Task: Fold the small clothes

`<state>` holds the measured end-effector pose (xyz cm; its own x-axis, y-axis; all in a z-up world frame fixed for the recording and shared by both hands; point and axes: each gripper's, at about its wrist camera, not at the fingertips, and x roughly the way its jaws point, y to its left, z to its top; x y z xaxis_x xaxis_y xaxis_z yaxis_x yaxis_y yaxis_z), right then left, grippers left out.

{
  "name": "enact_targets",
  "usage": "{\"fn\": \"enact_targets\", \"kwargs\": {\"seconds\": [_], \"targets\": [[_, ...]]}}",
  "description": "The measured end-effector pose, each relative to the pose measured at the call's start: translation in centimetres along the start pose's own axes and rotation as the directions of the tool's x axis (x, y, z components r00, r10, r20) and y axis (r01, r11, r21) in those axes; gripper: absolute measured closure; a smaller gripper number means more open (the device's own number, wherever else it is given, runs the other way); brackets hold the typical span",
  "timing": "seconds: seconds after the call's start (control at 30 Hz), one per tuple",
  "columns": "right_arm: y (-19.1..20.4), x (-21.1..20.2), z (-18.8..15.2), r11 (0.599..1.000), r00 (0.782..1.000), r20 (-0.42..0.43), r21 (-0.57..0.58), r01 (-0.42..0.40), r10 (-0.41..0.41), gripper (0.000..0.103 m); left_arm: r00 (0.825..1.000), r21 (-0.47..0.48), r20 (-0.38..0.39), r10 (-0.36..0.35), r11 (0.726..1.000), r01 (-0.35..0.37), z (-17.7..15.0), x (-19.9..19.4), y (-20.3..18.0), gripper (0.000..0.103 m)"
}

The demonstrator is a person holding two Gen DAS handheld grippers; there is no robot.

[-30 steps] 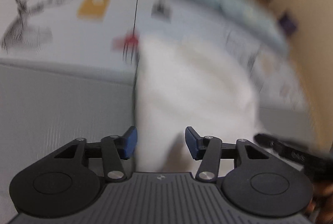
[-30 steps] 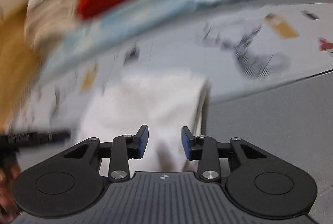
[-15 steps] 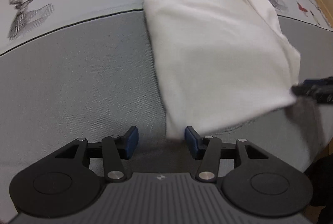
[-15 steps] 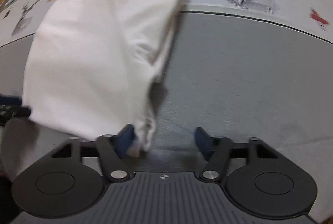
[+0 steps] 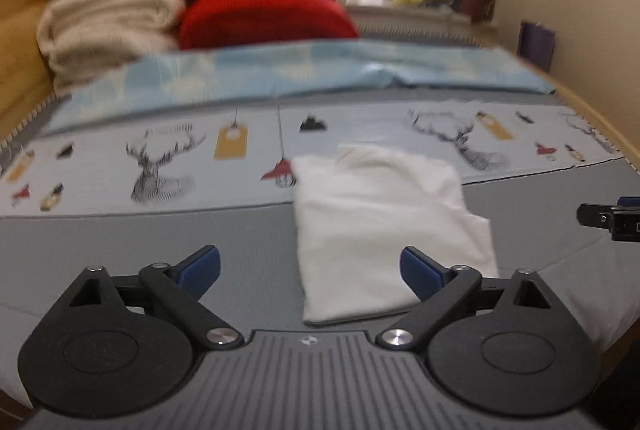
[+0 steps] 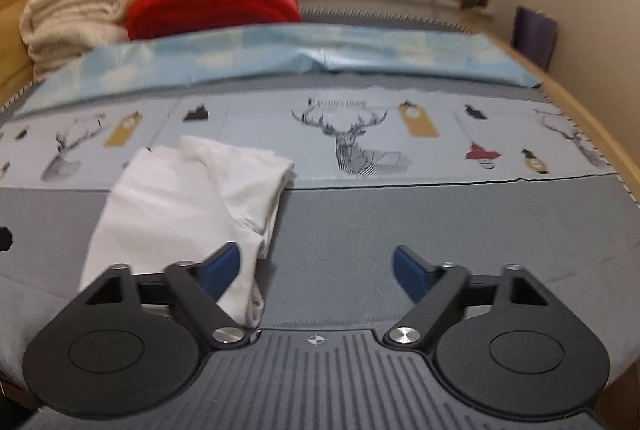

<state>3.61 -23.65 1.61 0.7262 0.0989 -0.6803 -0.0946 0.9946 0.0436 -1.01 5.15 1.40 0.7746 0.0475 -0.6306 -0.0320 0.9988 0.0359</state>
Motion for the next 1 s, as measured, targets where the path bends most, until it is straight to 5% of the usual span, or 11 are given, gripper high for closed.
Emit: {"fn": "enact_targets", "kwargs": {"seconds": [0.17,0.3,0.6,1.0], "targets": [[0.9,-2.9,-2.9,0.997,0.998,0.01,0.059,-0.059,0.059,0.014,0.997,-0.157,-0.042,-0.071,0.985,0.064,-2.3,-1.2,-1.8,0.001],[1.7,-3.5,-4.2,0.998,0.999,-0.018,0.044,-0.049,0.05,0.013,0.996,-0.127,-0.087,0.014,0.992,-0.025,-3.1,-0.5,-2.5,0.001],[1.6,-4.5,-5.3,0.992,0.997,-0.04,0.113,-0.056,0.061,0.013,0.999,-0.113,-0.048,0.0,0.994,-0.005,-4.0,-2.4,-2.7,0.001],[2.8,-4.0,-5.7,0.998,0.998,-0.052,0.046,-0.039,0.041,0.013,0.998,-0.103,-0.06,-0.012,0.995,0.006,-4.2,-1.8,-2.8,0.001]]}}
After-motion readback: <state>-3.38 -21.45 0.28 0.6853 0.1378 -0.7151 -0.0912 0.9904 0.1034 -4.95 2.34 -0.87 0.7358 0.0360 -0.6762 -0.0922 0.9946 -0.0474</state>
